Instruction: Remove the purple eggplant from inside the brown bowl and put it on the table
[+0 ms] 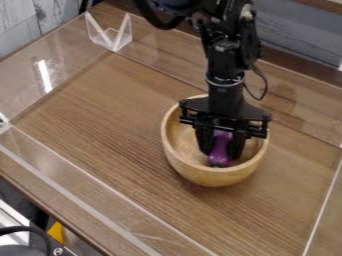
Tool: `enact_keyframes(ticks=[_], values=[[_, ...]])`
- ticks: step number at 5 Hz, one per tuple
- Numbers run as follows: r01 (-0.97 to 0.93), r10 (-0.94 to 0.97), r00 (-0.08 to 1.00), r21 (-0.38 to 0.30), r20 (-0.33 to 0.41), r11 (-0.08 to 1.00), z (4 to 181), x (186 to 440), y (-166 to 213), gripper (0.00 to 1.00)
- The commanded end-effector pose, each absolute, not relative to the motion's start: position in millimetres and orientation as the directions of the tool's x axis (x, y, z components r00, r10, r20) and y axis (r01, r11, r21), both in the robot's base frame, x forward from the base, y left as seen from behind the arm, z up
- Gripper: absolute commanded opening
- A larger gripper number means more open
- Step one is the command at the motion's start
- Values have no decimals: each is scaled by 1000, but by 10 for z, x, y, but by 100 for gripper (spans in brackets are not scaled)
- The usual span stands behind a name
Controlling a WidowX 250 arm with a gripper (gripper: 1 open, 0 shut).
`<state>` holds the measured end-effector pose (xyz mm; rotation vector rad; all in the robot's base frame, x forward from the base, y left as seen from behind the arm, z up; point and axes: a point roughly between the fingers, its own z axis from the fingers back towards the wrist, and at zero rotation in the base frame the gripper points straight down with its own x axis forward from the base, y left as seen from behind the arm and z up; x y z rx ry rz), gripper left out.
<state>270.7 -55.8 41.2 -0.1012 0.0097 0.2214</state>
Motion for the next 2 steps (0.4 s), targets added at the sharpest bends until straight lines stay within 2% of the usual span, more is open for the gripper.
enact_keyframes(ticks=[1, 2], values=[[-216, 217, 976, -101, 5, 971, 482, 2723, -533, 0], [-219, 220, 975, -96, 5, 971, 483, 2717, -505, 0]])
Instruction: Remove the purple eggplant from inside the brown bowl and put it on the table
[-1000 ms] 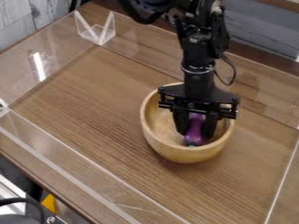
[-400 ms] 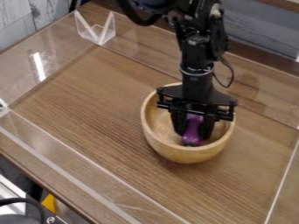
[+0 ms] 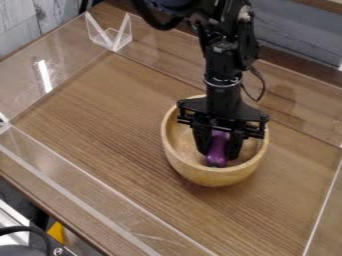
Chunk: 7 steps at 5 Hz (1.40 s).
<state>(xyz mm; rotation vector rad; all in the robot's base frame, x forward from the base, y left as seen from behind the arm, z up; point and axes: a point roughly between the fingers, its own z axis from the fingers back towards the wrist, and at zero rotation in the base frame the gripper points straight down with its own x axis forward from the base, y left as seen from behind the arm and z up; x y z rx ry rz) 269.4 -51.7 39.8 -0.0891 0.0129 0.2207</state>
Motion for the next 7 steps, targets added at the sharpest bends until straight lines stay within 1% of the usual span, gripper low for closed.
enact_keyframes(ticks=[1, 4, 7], values=[[-221, 223, 975, -91, 6, 971, 488, 2710, -476, 0], [-236, 238, 971, -108, 3, 966, 631, 2697, -436, 0], [-251, 254, 967, -142, 5, 958, 825, 2692, -396, 0]])
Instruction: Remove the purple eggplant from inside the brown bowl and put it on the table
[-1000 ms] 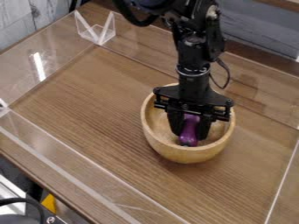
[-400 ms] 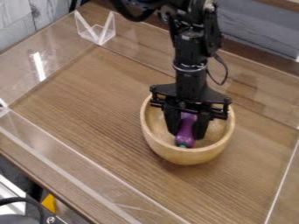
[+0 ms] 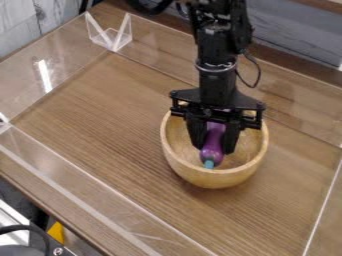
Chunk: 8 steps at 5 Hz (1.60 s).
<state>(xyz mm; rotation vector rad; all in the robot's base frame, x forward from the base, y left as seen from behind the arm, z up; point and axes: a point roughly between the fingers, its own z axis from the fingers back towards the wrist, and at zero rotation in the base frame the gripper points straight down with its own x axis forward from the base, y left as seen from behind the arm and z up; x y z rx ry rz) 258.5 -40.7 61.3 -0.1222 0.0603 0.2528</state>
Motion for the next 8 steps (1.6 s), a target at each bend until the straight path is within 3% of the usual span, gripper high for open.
enact_keyframes(ticks=[1, 3, 5, 8], values=[[-256, 260, 966, -154, 4, 954, 889, 2688, -380, 0], [-272, 281, 959, -197, 20, 942, 1157, 2694, -287, 0], [-298, 316, 947, -210, 58, 931, 1430, 2624, 45, 0], [-293, 313, 943, -166, 111, 942, 1238, 2413, 630, 0]])
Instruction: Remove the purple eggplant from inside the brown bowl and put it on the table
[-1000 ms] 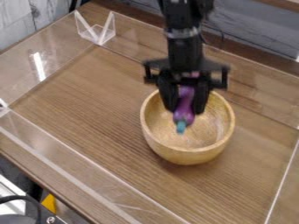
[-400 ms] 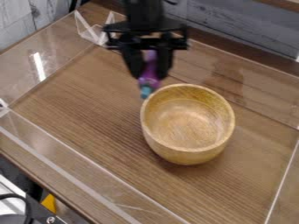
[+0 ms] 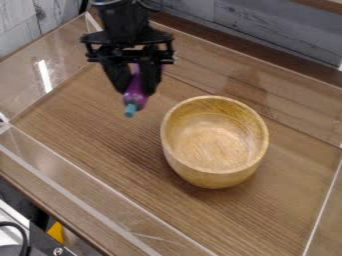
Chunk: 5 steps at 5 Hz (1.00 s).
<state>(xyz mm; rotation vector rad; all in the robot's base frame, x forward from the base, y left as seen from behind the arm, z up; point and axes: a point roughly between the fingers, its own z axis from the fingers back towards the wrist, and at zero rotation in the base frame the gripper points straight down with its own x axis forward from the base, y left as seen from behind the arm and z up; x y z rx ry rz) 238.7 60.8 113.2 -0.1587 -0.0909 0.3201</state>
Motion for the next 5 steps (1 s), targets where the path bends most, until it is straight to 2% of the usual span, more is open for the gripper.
enact_keyframes(ticks=[1, 3, 5], values=[[-292, 311, 942, -150, 124, 944, 1134, 2345, 763, 0], [-285, 300, 943, -116, 142, 952, 901, 2281, 933, 0], [-253, 262, 954, -79, 145, 964, 632, 2257, 913, 0]])
